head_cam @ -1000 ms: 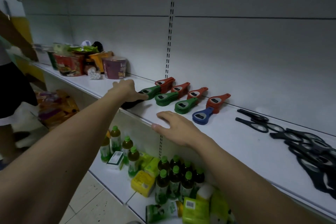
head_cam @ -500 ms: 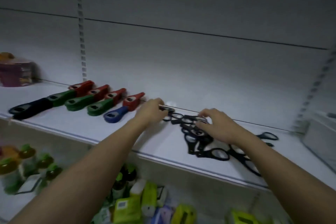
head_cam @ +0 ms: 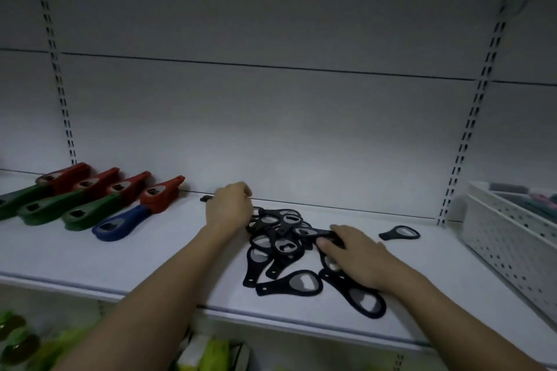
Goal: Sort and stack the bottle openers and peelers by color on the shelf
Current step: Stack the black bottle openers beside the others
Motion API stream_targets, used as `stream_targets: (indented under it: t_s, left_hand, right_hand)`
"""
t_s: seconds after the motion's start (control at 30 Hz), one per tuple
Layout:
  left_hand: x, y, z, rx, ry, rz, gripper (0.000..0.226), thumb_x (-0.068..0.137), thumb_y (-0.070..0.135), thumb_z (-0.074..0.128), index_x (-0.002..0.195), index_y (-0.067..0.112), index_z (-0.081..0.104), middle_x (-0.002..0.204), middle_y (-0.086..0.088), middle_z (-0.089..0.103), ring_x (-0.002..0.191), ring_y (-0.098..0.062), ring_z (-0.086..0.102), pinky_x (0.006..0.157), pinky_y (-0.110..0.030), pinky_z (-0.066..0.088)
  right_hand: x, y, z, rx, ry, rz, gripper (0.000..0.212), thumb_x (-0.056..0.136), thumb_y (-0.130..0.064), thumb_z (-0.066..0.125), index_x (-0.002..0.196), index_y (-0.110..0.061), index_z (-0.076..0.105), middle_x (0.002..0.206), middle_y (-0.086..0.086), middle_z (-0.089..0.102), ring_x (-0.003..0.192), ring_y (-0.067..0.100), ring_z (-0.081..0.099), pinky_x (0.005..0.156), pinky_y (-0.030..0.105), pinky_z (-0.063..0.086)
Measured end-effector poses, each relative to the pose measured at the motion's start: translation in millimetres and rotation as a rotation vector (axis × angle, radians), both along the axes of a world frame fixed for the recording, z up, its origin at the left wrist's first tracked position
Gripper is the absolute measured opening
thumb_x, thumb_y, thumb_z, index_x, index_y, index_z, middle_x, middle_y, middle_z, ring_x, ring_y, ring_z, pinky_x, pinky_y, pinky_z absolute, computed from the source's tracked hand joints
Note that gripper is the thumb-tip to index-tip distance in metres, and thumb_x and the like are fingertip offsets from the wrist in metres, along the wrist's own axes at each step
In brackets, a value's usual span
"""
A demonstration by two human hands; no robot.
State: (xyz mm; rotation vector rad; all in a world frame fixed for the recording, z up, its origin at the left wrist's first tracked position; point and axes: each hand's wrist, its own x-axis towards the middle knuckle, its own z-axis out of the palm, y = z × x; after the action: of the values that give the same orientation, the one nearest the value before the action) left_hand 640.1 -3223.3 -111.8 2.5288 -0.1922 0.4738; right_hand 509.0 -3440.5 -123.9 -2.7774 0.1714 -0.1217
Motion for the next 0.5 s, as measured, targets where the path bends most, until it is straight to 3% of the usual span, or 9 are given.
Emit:
stream_targets:
  t_s: [0.13,0.23,0.3,0.4,0.5]
  left_hand:
    - [39,25,3,-0.056,0.049,0.123,0.033,0.093,0.011,0.050,0.121,0.018,0.065,0.127,-0.009,0.062,0.120,-0.031,0.055,0.097,-0.040,0.047]
    - [57,40,-14,0.088,0.215,0.114,0.031,0.097,0.024,0.048,0.122,0.013,0.062,0.131,-0.013,0.056,0.121,-0.035,0.051,0.100,-0.045,0.044]
    - [62,46,-17,0.165,0.241,0.084,0.035,0.098,0.034,0.049,0.124,0.014,0.062,0.134,-0.014,0.050,0.124,-0.037,0.046,0.103,-0.047,0.042]
    - [58,48,-12,0.102,0.209,0.090,0.032,0.097,0.036,0.056,0.122,0.017,0.063,0.137,-0.015,0.043,0.131,-0.037,0.033,0.107,-0.043,0.035]
    - [55,50,-10,-0.002,0.138,0.091,0.020,0.090,0.034,0.069,0.104,0.021,0.063,0.123,-0.010,0.056,0.125,-0.030,0.041,0.101,-0.037,0.041]
  right_hand:
    - [38,3,21,-0.006,-0.273,-0.021,0.038,0.100,-0.046,0.040,0.118,-0.022,0.063,0.124,-0.002,0.063,0.112,0.022,0.056,0.097,0.041,0.044]
    - [72,5,30,0.105,-0.354,0.020,0.019,0.096,-0.030,0.049,0.093,-0.025,0.067,0.098,-0.003,0.070,0.088,0.020,0.062,0.081,0.035,0.051]
    - [94,8,35,0.130,-0.333,0.073,0.018,0.095,-0.026,0.051,0.089,-0.025,0.068,0.090,-0.004,0.070,0.084,0.019,0.063,0.079,0.033,0.051]
    - [114,11,32,0.208,-0.297,0.164,0.018,0.096,-0.018,0.053,0.090,-0.025,0.068,0.089,-0.006,0.070,0.074,0.007,0.059,0.066,0.021,0.043]
    - [119,12,22,0.215,-0.322,0.206,0.018,0.096,-0.018,0.055,0.092,-0.027,0.070,0.090,-0.013,0.067,0.076,-0.004,0.054,0.066,0.013,0.037]
